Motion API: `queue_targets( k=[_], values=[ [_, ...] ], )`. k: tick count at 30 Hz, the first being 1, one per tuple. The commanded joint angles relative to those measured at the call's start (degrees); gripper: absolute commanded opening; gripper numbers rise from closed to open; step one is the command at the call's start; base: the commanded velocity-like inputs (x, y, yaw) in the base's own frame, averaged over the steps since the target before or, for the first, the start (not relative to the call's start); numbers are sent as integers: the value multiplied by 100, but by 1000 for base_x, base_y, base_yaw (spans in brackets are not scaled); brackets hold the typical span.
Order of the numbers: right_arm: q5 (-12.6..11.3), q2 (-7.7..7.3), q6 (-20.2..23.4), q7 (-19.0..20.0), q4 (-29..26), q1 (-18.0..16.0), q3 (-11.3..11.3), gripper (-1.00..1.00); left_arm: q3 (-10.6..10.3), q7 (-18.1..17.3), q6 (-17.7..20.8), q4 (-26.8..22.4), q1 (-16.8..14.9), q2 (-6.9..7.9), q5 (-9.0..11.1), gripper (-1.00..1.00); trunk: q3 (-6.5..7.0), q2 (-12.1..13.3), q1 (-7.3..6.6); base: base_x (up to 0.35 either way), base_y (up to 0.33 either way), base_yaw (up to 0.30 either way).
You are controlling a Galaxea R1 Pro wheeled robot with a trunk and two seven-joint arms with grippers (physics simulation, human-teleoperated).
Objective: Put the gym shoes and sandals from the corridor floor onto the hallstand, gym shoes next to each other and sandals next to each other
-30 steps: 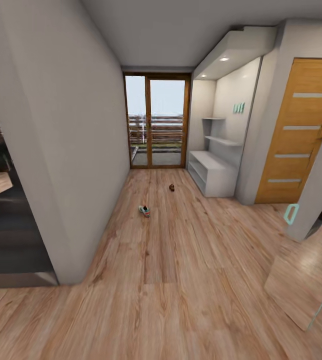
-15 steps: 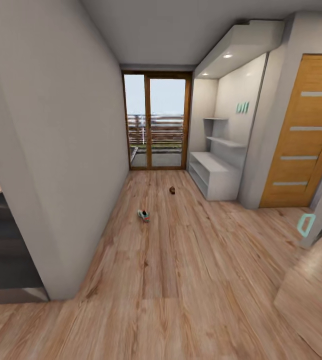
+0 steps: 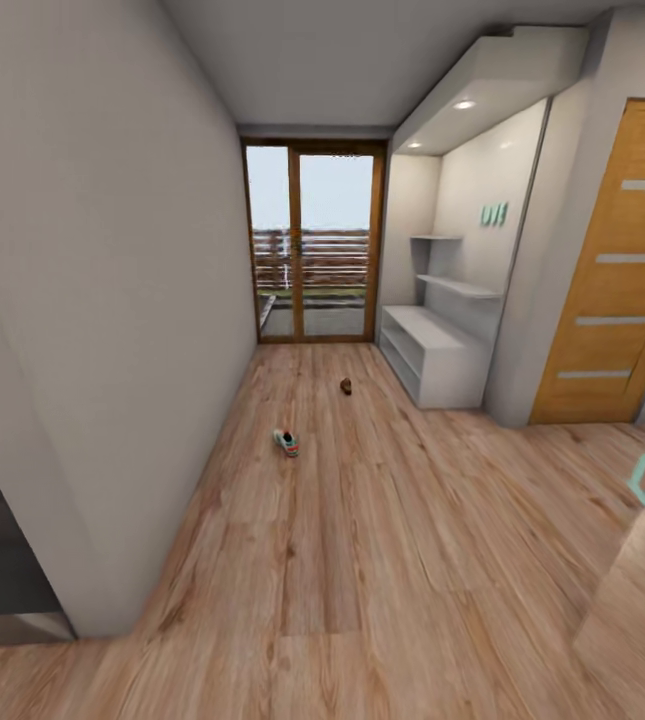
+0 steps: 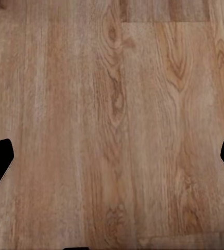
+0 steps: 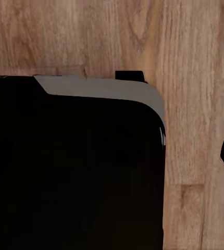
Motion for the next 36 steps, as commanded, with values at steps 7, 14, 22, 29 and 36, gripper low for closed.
queue_targets(
  k=[7, 14, 22, 29, 36],
  values=[
    [2, -1, -14, 8, 0, -1, 0, 100, 1, 0, -19, 4, -3, -1, -2, 100, -5, -2, 3, 345, 0, 0],
    [4, -1, -14, 8, -2, -1, 0, 100, 1, 0, -19, 4, -3, -1, -2, 100, -5, -2, 3, 345, 0, 0],
    [4, -1, -14, 8, -2, -1, -1, 100, 1, -1, -19, 4, -3, -1, -2, 100, -5, -2, 3, 345, 0, 0],
    [5, -1, -14, 8, -2, -1, 1, 100, 1, -1, -19, 4, -3, -1, -2, 100, -5, -2, 3, 345, 0, 0],
    [4, -1, -14, 8, 0, -1, 1, 100, 1, 0, -19, 4, -3, -1, -2, 100, -5, -2, 3, 345, 0, 0]
  ],
)
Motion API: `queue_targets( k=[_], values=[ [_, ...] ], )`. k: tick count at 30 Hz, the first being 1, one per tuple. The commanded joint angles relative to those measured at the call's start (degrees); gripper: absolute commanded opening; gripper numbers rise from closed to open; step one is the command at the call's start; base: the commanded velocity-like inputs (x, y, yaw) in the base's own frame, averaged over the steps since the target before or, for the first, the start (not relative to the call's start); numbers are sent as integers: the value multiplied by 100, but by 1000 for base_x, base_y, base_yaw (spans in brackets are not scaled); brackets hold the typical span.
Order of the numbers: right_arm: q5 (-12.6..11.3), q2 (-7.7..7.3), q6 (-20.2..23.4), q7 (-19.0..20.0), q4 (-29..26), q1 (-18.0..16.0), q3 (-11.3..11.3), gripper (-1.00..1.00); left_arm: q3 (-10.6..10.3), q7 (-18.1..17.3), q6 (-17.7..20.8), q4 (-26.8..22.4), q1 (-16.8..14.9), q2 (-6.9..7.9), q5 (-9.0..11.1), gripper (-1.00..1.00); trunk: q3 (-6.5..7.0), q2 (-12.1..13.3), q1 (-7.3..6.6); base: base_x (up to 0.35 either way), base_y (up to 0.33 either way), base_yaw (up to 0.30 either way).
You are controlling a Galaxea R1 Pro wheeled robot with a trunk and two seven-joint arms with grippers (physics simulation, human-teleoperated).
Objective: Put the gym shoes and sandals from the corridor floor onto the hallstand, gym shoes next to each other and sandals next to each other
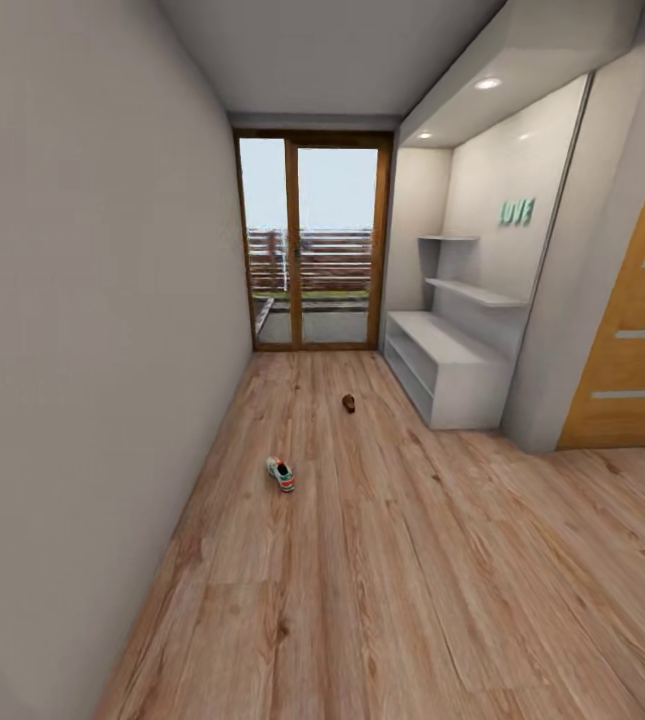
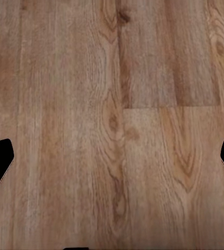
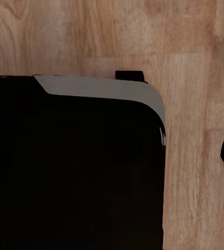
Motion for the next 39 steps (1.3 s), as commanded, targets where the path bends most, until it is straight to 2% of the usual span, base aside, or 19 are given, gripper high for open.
queue_targets(
  k=[1, 39],
  values=[
    [2, -1, -13, 8, -2, -1, -3, 100, 1, 0, -19, 4, -3, -1, -2, 100, -5, -2, 3, 345, 0, 0],
    [3, -1, -13, 8, 1, -1, -4, 100, 1, -1, -19, 4, -3, -1, -2, 100, -5, -2, 3, 345, -6, 0]
  ],
)
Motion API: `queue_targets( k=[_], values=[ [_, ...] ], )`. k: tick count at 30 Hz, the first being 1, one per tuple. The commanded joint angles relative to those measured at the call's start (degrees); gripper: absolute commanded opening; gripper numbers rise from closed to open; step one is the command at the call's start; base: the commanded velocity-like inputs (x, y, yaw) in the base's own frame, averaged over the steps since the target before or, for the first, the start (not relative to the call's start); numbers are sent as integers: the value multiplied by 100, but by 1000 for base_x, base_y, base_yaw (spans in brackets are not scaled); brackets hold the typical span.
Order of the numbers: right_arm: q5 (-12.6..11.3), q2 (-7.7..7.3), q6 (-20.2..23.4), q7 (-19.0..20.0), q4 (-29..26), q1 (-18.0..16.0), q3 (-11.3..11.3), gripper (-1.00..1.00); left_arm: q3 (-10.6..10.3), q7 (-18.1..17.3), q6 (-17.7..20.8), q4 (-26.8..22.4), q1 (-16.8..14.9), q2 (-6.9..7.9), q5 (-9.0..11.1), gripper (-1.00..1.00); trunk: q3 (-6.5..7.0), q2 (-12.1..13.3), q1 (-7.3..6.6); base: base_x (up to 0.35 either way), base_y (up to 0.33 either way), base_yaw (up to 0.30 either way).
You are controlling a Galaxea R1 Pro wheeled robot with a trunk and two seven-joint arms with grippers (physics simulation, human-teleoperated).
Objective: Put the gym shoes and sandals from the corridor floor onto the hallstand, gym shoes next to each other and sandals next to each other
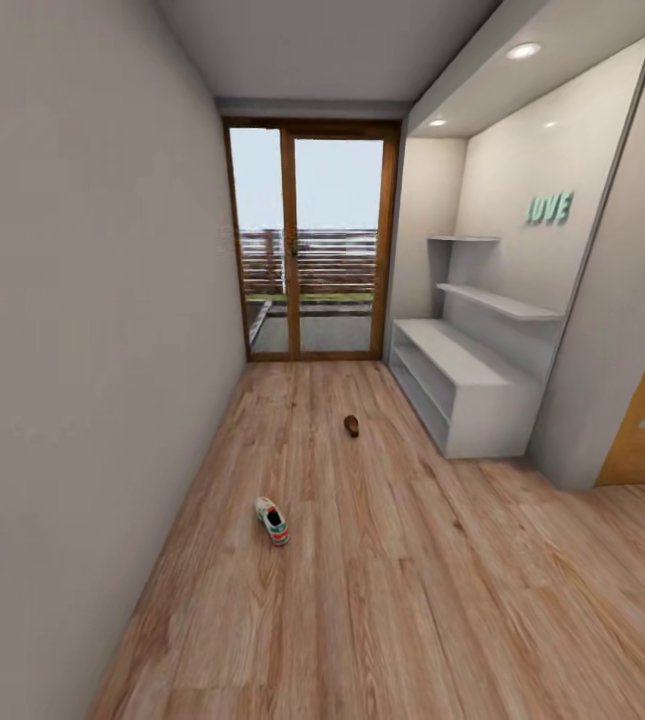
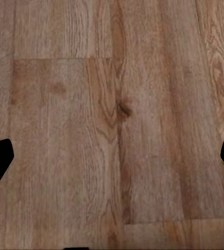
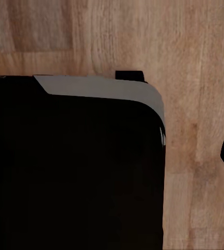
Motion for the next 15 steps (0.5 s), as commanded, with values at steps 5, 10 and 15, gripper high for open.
queue_targets(
  k=[5, 10, 15],
  values=[
    [4, -1, -13, 8, -6, -1, -2, 100, 1, 1, -19, 4, -3, -1, -2, 100, -5, -2, 3, 345, -74, 0],
    [2, -1, -13, 8, -7, -1, -6, 100, 1, 1, -19, 4, -3, -1, -2, 100, -5, -2, 3, 345, -91, 0],
    [-1, -1, -13, 8, -8, -1, -7, 100, 1, 1, -19, 4, -3, -1, -2, 100, -5, -2, 3, 345, -98, 0]
  ],
)
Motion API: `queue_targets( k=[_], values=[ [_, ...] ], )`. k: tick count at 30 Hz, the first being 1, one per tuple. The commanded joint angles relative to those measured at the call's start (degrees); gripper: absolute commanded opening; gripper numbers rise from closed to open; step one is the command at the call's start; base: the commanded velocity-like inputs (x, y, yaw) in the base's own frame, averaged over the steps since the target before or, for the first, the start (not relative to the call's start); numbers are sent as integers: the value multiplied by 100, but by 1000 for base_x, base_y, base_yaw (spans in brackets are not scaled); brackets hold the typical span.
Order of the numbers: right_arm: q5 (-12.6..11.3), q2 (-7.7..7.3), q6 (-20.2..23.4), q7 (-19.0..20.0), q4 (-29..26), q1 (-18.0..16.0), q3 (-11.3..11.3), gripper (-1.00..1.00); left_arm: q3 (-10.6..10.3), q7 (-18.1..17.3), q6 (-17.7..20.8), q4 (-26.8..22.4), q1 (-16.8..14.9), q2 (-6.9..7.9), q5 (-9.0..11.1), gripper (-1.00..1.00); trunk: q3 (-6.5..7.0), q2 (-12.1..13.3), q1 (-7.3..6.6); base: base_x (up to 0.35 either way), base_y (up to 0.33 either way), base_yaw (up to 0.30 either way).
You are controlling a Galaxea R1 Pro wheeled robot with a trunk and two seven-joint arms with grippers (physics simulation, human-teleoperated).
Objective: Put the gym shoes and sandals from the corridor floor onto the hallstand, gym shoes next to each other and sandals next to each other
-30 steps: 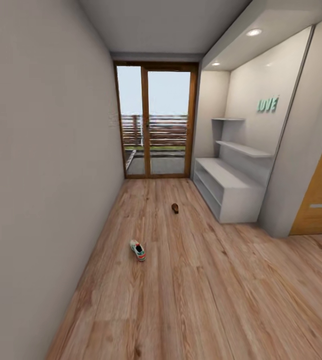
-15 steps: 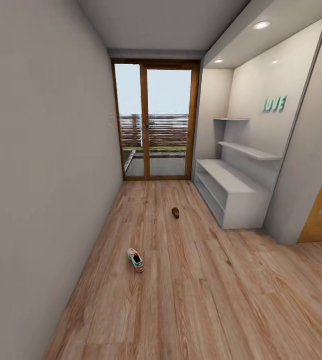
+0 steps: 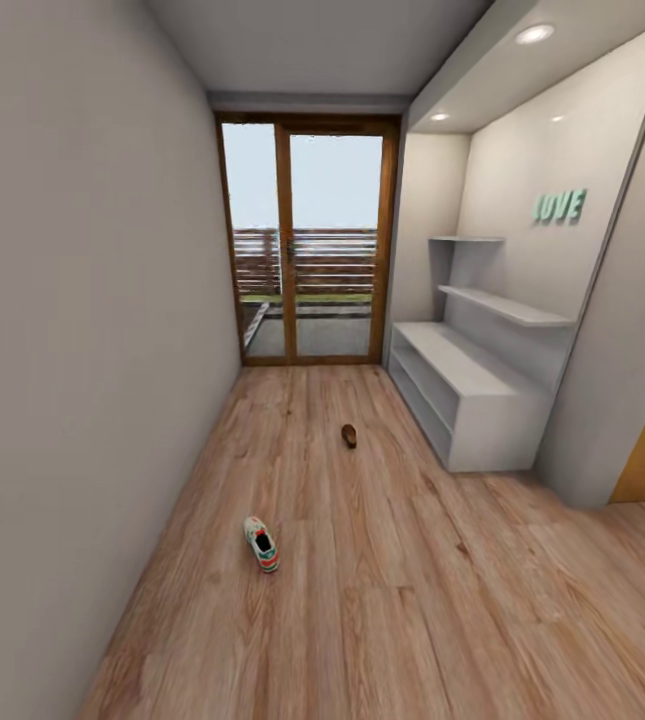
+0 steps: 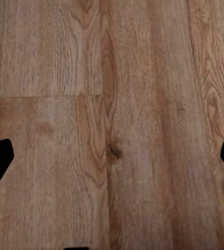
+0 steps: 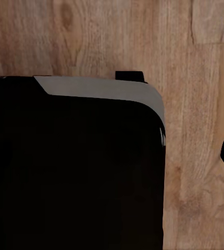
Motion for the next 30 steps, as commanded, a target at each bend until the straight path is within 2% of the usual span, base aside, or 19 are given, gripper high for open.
queue_targets(
  k=[1, 7, 17, 30],
  values=[
    [2, -1, -13, 8, -1, -1, -2, 100, 1, 0, -19, 4, -3, -1, -2, 100, -5, -2, 3, 345, -99, 0],
    [2, -1, -13, 8, -2, -1, -4, 100, 1, 1, -19, 4, -3, -1, -2, 100, -15, -2, 3, 344, -100, 56],
    [2, -1, -11, 5, -2, -1, -4, 100, 1, -1, -19, 4, -3, -1, -2, 100, -62, -2, 3, 343, -102, 157],
    [18, -3, -12, -20, 7, -1, 33, 100, 1, -1, -19, 4, -3, -2, -2, 100, -70, -2, 3, 309, -146, 22]
  ],
)
